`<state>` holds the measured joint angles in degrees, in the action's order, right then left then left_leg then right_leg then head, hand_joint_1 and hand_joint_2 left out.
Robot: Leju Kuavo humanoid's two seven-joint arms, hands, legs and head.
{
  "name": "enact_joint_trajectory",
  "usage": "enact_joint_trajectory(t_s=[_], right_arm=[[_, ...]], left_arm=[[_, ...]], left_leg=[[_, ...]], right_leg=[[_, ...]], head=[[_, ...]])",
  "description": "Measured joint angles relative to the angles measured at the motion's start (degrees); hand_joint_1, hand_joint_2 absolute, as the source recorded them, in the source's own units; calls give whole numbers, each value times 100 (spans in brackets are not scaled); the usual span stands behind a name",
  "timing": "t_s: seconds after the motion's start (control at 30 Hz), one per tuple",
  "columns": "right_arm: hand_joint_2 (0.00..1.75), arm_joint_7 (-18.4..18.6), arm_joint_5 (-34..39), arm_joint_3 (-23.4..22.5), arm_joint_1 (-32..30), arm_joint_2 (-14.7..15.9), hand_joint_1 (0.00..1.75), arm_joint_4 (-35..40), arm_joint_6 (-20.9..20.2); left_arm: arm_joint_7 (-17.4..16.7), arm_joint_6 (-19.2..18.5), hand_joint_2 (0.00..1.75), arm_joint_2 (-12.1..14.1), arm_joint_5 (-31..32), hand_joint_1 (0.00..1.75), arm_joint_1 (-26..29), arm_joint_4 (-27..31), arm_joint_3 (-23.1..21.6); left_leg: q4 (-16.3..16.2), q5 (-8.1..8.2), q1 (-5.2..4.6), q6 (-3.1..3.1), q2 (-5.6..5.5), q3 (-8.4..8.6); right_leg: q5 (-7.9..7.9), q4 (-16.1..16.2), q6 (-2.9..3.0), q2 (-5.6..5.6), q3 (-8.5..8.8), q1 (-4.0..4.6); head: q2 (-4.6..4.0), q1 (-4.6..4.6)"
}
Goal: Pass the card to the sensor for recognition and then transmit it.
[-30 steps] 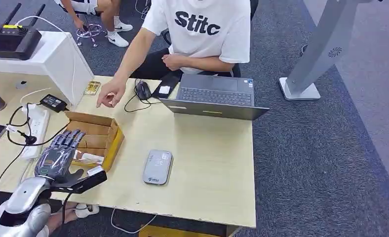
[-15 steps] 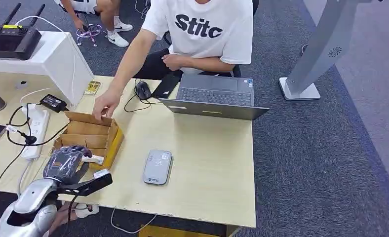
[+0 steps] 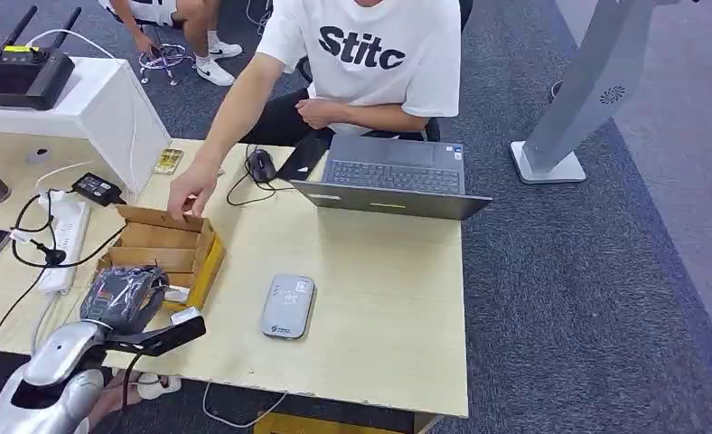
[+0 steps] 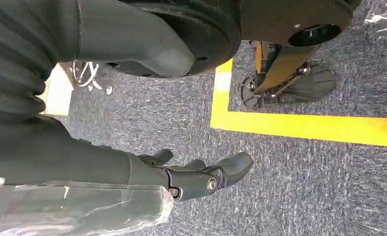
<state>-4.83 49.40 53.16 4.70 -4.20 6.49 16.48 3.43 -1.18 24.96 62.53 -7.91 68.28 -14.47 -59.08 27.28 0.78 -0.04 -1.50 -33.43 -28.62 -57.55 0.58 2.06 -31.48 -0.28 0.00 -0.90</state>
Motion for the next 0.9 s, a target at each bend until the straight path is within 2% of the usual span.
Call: enact_joint_trajectory(t_s=[0.2,0.37,0.7,0.8,0.9], right_arm=[[175,0,61,7,-1,0,0,-4,9],[175,-44,133,7,-8,0,0,-15,15],[175,-118,304,13,-31,0,0,-24,24],[175,-118,326,20,-34,0,0,-28,24],[175,-76,310,55,-36,0,0,-33,31]], left_arm=[[-140,85,175,18,107,175,-93,2,-2],[-210,212,175,206,282,175,-294,114,-2],[-396,232,175,754,394,175,-1001,845,83],[-457,282,175,822,363,175,-1146,1071,177],[-639,564,175,800,549,175,-1189,1220,276]], left_leg=[[0,0,0,0,0,0],[0,-3,2,-4,-2,0],[0,-6,3,-6,-2,0],[0,-6,3,-5,-2,0],[0,-6,3,-5,-1,0]], right_leg=[[0,0,0,0,-1,0],[1,-1,1,-2,-1,2],[9,-2,11,-3,-2,4],[9,-2,11,-4,-1,4],[9,-2,11,-2,-2,4]], head=[[0,-2],[0,0],[0,0],[0,0],[0,-2]])
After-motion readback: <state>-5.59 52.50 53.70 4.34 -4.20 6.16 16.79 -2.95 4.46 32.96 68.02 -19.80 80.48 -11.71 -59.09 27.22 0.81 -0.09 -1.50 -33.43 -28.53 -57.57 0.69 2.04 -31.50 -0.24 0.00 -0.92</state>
